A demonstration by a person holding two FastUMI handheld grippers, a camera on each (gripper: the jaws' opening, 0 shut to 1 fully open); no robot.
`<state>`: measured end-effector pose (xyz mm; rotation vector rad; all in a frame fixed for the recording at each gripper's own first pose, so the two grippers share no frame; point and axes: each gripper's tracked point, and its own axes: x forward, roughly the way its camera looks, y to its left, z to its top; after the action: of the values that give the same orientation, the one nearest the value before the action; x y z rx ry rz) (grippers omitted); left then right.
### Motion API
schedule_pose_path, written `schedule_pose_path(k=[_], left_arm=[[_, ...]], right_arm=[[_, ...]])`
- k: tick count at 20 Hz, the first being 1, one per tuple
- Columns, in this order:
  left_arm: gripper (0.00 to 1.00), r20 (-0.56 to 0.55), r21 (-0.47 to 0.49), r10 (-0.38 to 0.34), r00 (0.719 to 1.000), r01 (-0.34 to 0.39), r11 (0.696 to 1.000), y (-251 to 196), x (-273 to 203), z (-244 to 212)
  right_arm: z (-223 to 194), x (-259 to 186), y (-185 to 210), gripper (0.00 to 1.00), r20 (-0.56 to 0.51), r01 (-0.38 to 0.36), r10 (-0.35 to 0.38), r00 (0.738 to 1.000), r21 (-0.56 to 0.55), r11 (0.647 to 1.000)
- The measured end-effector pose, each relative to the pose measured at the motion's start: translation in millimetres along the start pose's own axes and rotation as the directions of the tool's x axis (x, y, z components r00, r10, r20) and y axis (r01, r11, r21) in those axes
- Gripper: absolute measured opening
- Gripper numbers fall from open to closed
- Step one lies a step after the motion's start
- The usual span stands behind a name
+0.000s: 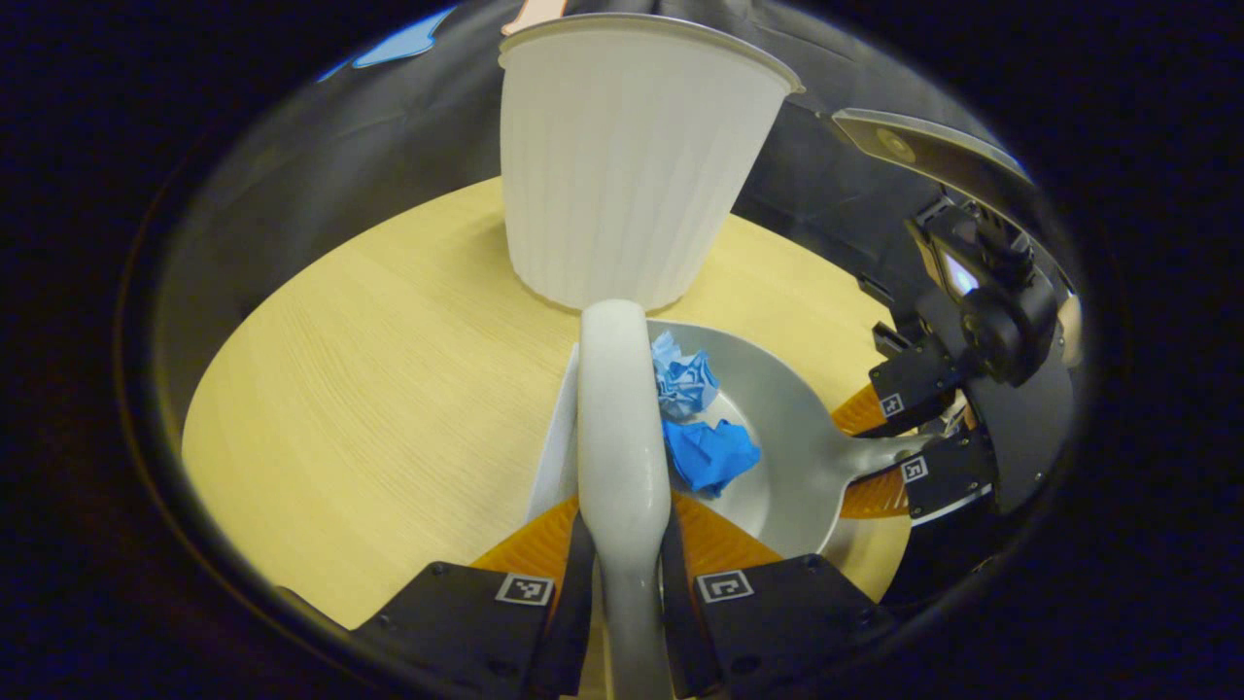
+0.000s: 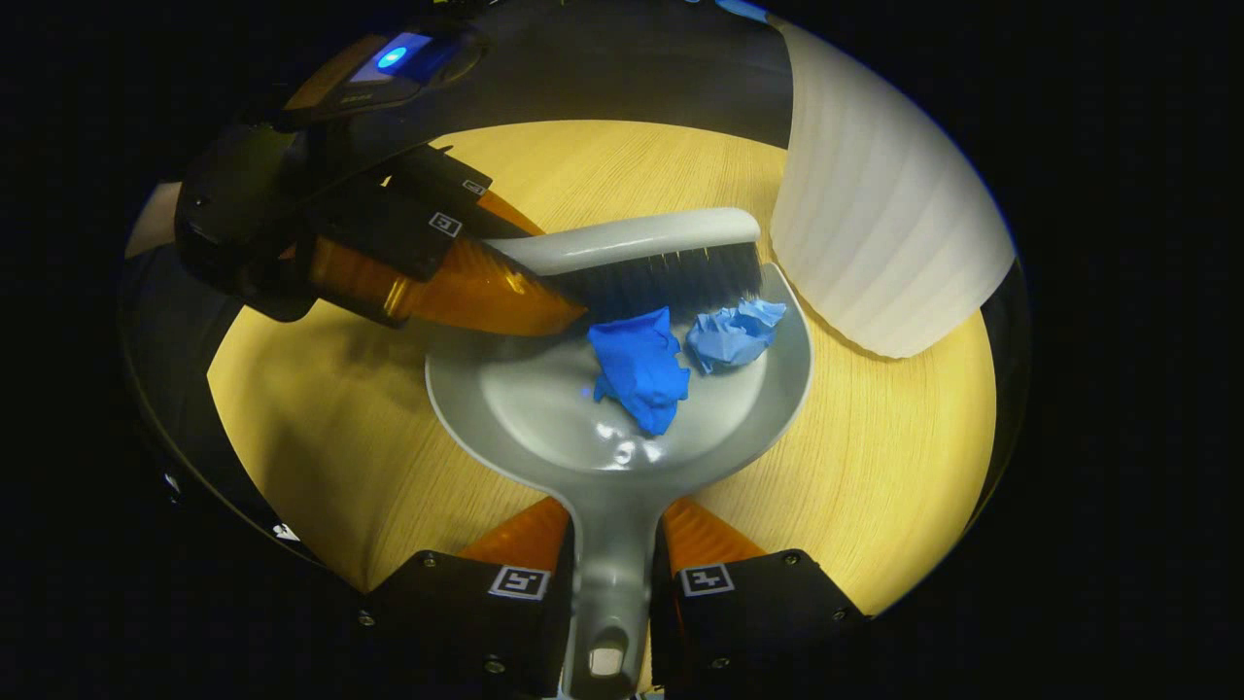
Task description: Pick up the small broom and dustpan from the desktop, sweep the trash into the dustpan with the broom, and then empty the trash into the garbage bin.
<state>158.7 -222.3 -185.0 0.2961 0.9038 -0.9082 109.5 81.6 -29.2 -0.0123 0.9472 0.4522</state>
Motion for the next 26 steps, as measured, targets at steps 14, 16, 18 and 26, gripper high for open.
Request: schedule_pose_path(k=[14,16,18,26], left_arm=[[0.37,0.088,-0.158,0.159,0.983,-0.144,0.977,29,-44,-2],[0.39,0.109,-0.154,0.199,0.974,-0.182,0.971,33,-48,4],[0.39,0.121,-0.157,0.228,0.966,-0.208,0.965,40,-53,6],[0.41,0.18,-0.108,0.307,0.935,-0.292,0.95,67,-118,17]], right_arm=[[150,-70,-6,0.34,0.087,0.04,-0.042,0.995,0.033,0.999],[149,-69,-1,0.34,0.093,0.033,-0.036,0.995,0.032,0.999],[136,-74,-1,0.35,0.111,0.03,-0.034,0.993,0.034,0.999],[154,-119,8,0.34,0.228,0.062,-0.065,0.972,0.022,0.998]])
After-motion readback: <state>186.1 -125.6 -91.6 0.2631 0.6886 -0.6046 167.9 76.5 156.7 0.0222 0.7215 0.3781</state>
